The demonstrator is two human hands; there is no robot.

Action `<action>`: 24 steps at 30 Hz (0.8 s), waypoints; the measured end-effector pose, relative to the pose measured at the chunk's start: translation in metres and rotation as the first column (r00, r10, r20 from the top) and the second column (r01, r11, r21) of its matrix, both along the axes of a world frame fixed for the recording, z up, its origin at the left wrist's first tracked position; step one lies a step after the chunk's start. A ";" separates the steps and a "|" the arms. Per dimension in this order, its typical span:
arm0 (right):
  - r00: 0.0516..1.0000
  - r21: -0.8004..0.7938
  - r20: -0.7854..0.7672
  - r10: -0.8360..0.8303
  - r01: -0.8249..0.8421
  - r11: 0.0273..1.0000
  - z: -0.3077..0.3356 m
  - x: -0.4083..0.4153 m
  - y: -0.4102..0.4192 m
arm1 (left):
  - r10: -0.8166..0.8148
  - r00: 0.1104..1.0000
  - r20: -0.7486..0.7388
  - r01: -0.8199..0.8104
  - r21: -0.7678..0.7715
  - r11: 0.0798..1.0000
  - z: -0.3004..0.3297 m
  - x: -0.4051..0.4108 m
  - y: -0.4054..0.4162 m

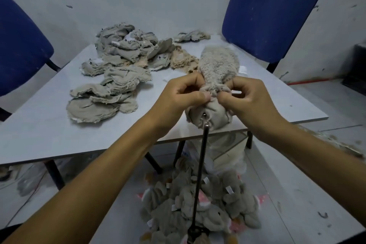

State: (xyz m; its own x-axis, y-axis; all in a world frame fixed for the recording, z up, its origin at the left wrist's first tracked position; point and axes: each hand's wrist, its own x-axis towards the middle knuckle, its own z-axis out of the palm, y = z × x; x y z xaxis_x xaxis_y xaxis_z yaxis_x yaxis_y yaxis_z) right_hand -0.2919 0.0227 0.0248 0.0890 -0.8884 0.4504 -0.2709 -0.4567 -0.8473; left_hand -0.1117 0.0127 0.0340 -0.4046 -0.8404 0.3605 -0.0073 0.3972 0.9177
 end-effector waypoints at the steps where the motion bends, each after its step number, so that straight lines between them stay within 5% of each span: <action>1: 0.998 -0.028 -0.020 -0.054 0.054 0.998 -0.002 0.003 -0.003 | 0.016 1.000 0.008 -0.015 -0.015 1.000 -0.002 -0.001 0.000; 5: 0.980 -0.032 -0.065 -0.190 0.188 0.982 -0.015 0.008 -0.016 | 0.141 0.966 0.218 -0.093 -0.215 0.972 -0.011 -0.004 0.004; 9: 0.970 0.177 -0.104 -0.220 0.235 0.956 -0.025 0.022 -0.026 | 0.211 0.923 0.323 -0.164 -0.166 0.972 -0.019 0.001 -0.002; 12: 0.966 0.472 0.243 0.091 -0.200 0.859 -0.017 0.015 -0.029 | 0.111 0.986 0.126 -0.124 0.100 0.987 -0.019 0.012 -0.012; 15: 0.802 0.456 0.470 0.368 -0.578 0.677 -0.015 -0.002 -0.023 | 0.105 0.994 -0.031 -0.094 0.240 0.966 -0.021 0.025 -0.022; 17: 0.859 0.420 0.301 0.413 -0.509 0.752 -0.026 0.000 -0.019 | 0.150 0.988 -0.037 -0.136 0.249 0.959 -0.029 0.024 -0.026; 19: 0.951 0.336 0.135 0.279 -0.309 0.890 -0.035 0.009 -0.016 | 0.240 0.971 0.011 -0.236 0.223 0.946 -0.039 0.016 -0.025; 24: 0.999 0.241 0.039 0.037 -0.045 0.970 -0.043 0.021 -0.019 | 0.362 0.932 -0.012 -0.351 0.218 0.911 -0.047 0.005 -0.027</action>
State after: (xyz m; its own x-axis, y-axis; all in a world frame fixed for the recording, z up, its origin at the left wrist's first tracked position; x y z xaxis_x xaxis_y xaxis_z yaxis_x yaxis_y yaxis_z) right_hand -0.2708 0.0035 -0.0182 0.1156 -0.9671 0.2264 -0.2254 -0.2476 -0.9423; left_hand -0.1068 -0.0146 -0.0126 -0.0499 -0.9836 0.1731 -0.0640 0.1762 0.9823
